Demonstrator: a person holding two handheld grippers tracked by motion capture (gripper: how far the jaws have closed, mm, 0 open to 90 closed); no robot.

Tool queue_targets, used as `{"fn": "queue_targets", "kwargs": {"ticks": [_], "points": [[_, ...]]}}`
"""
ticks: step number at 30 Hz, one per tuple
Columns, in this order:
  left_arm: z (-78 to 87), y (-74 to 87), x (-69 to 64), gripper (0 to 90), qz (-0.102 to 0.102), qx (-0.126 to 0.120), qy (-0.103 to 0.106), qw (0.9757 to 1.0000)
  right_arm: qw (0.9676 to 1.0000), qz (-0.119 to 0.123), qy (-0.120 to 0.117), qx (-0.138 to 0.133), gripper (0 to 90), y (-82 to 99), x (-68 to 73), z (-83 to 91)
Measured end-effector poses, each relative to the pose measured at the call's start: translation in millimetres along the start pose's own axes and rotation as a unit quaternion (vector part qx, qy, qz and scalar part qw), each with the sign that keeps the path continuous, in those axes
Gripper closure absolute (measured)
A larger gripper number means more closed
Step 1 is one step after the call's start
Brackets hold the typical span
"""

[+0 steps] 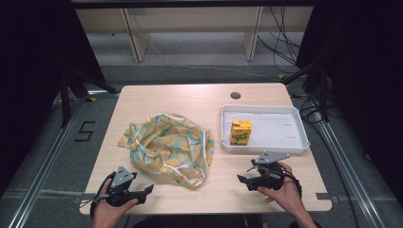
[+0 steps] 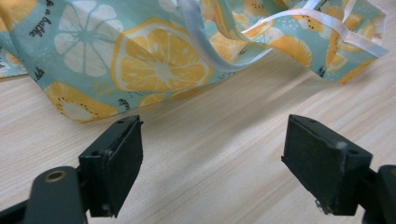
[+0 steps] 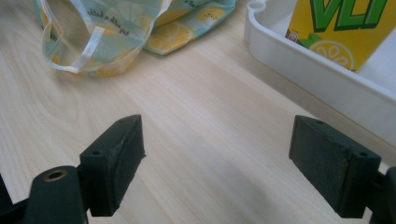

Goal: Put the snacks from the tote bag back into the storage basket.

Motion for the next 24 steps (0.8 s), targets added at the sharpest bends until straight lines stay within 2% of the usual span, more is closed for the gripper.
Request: {"fn": "queue_targets", "kwargs": {"ticks": [2,3,4,5,6,8,10,12,17,18,20,21,24], "points": [[-0.1,-0.1,-0.4,19.4,0.005,-0.002,-0.001,1.0,1.0,-0.006,0.004,0.001,18.4,2.7,1.2,2.0],[0.2,-0.6,0.6,19.4,-0.004,-0.003,-0.003,1.0,1.0,-0.009,0.002,0.0,18.4,3.8,2.0,2.6],[0.2,-0.5,0.5,19.4,-0.003,-0.003,-0.003,1.0,1.0,0.001,0.004,0.0,18.4,4.8,1.6,4.2],[0.2,-0.5,0.5,19.4,-0.004,-0.003,-0.002,1.0,1.0,0.0,0.002,0.001,18.3,6.1,2.1,4.5],[-0.1,-0.1,-0.5,19.4,0.005,-0.002,-0.001,1.0,1.0,-0.001,0.005,-0.002,18.2,7.4,2.9,5.4],[0.0,-0.3,-0.3,19.4,0.001,-0.002,-0.001,1.0,1.0,-0.002,-0.002,0.002,18.0,10.1,4.1,6.7],[0.3,-0.6,0.6,19.4,-0.007,-0.002,-0.002,1.0,0.9999,-0.01,0.003,0.003,18.0,13.0,6.8,8.3],[-0.6,-0.7,-0.7,19.4,0.002,-0.009,-0.002,1.0,1.0,-0.001,0.004,0.003,17.7,15.3,6.7,9.5],[-1.0,-0.8,-1.0,19.4,0.001,-0.009,0.001,1.0,0.9998,-0.008,0.006,0.015,17.4,21.6,12.2,10.1],[-1.1,-0.7,-1.1,19.4,0.001,-0.009,0.001,1.0,0.9999,0.006,0.006,0.013,17.5,21.9,10.9,10.1],[-1.1,-0.6,-1.3,19.4,0.003,-0.009,0.0,1.0,0.9999,-0.003,0.003,0.017,17.7,24.2,14.4,9.4],[-1.1,-0.7,-1.3,19.4,0.003,-0.009,0.0,1.0,0.9998,0.007,0.0,0.018,17.7,25.0,13.7,8.6],[-1.1,-0.7,-1.5,19.4,0.002,-0.009,0.002,1.0,0.9997,0.006,-0.001,0.022,17.7,26.1,15.3,8.3]]}}
Point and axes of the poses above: each handheld gripper's, and its own axes: z roughly backward along the jaws, y roughly out of its underside, x roughly to its left, the point moved 2 cm from there along -z, roughly forward along the jaws, and after that the axes turned 8 degrees about -y, right-handed, at the moved point
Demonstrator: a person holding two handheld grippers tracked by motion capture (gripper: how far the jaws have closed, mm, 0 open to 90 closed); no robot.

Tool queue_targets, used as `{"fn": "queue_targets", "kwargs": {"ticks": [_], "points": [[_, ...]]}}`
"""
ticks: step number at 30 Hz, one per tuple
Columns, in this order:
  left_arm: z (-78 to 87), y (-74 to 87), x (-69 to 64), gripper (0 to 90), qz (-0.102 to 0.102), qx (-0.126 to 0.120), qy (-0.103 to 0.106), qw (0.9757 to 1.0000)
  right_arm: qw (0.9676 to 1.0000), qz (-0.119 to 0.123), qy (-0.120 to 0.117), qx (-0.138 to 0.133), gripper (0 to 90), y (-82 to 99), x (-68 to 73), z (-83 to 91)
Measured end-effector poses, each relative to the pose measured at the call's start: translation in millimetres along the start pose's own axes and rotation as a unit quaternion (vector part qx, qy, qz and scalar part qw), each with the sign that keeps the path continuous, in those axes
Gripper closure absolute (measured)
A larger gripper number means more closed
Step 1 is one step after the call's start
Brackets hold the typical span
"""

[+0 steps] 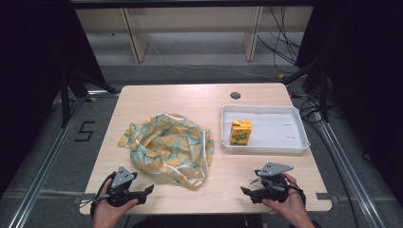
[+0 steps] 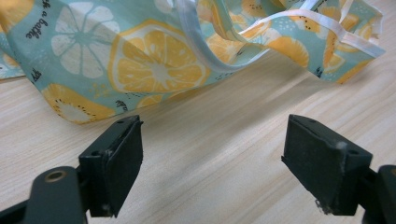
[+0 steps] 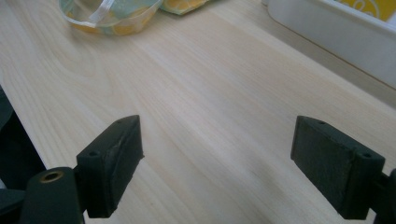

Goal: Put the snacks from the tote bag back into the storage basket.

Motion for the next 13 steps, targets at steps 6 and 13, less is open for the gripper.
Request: {"fn": "queue_targets", "kwargs": {"ticks": [6,13], "points": [[-1.1,0.4,-0.7,19.4,0.006,-0.002,0.0,1.0,1.0,-0.004,0.003,0.0,17.7,0.0,-0.2,0.9],[-1.6,0.4,-0.5,19.4,0.005,-0.003,-0.001,1.0,1.0,-0.004,0.003,0.0,17.7,-0.1,-0.3,1.1]]}}
Point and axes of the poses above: each handheld gripper's, and its own axes: z roughly backward along the jaws, y roughly out of its underside, x roughly to its left, the point moved 2 cm from there along -z, roughly forward along the jaws, and after that the axes turned 8 degrees about -y, right-handed, at the moved point
